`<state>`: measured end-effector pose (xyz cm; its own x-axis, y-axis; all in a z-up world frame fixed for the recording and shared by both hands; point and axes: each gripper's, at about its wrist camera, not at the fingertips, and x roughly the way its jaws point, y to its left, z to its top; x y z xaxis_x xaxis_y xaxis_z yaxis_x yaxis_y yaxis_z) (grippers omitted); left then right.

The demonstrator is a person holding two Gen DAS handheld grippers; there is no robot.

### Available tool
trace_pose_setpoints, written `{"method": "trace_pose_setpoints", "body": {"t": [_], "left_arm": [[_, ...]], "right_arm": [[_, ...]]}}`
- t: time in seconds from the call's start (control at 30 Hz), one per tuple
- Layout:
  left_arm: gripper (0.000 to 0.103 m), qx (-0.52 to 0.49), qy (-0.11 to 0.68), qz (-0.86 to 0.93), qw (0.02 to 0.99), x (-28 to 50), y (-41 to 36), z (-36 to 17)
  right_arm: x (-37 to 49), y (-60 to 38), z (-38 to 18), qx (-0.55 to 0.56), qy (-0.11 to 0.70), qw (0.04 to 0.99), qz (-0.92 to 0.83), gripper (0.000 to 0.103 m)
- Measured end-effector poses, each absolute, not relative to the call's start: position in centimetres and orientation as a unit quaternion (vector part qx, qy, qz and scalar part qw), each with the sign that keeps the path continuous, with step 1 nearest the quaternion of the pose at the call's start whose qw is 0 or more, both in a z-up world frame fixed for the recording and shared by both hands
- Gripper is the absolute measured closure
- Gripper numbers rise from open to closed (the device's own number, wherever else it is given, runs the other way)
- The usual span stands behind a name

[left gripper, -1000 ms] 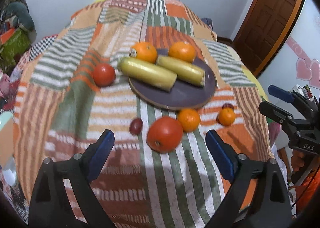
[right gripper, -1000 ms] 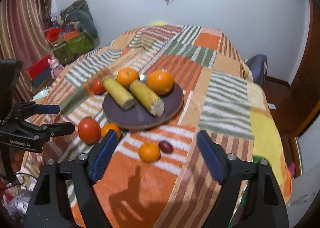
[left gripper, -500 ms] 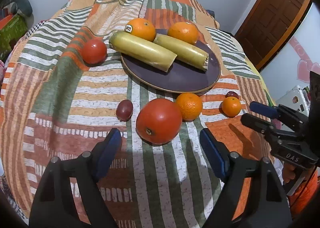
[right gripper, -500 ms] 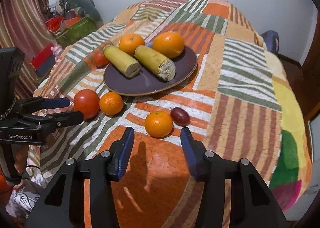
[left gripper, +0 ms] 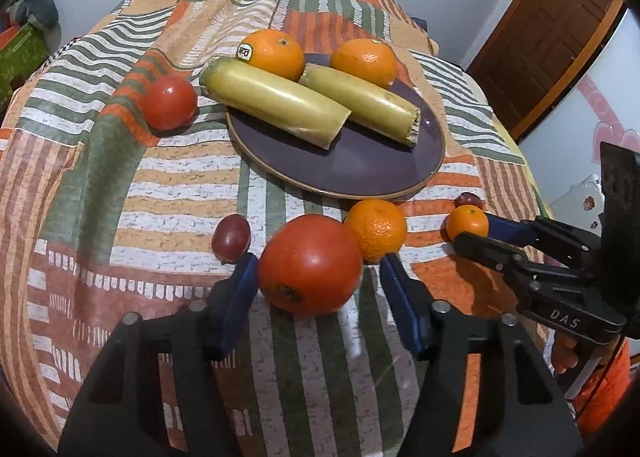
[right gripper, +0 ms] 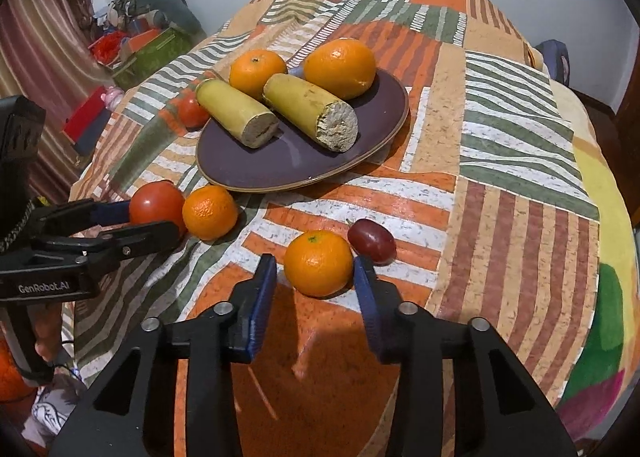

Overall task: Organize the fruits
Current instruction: 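Move the right tool to a tangerine while the left tool approaches the large red tomato, then grasp the tangerine with the right tool while the left tool grasps the red tomato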

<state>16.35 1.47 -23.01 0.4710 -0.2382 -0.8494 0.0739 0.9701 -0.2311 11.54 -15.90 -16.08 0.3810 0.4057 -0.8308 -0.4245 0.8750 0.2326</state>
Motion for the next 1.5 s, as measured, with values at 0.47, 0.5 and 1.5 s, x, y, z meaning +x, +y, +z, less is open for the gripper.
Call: {"method": "trace_pose_setpoints", "body": {"t": [0.47,0.5,1.5], "left_arm": [[0.052,-0.092,0.497,-0.098,0.858,15.8,2.3,-21.5],[0.052,-0.092,0.492,-0.099,0.860,15.8,2.4,-21.1],[0.052,-0.085,0.481,-0.115,0.865,21.9,2.3,-21.2]], "right_arm": [[11.8,-16.0,-14.5,-0.015,0.479,0.841,0.252,0.070],[11.9,-16.0,-14.3,-0.015,0.476,0.843,0.252,0.070],[16.4,-11.4,-14.9,-0.021,0.467,0.837,0.285,0.070]]}}
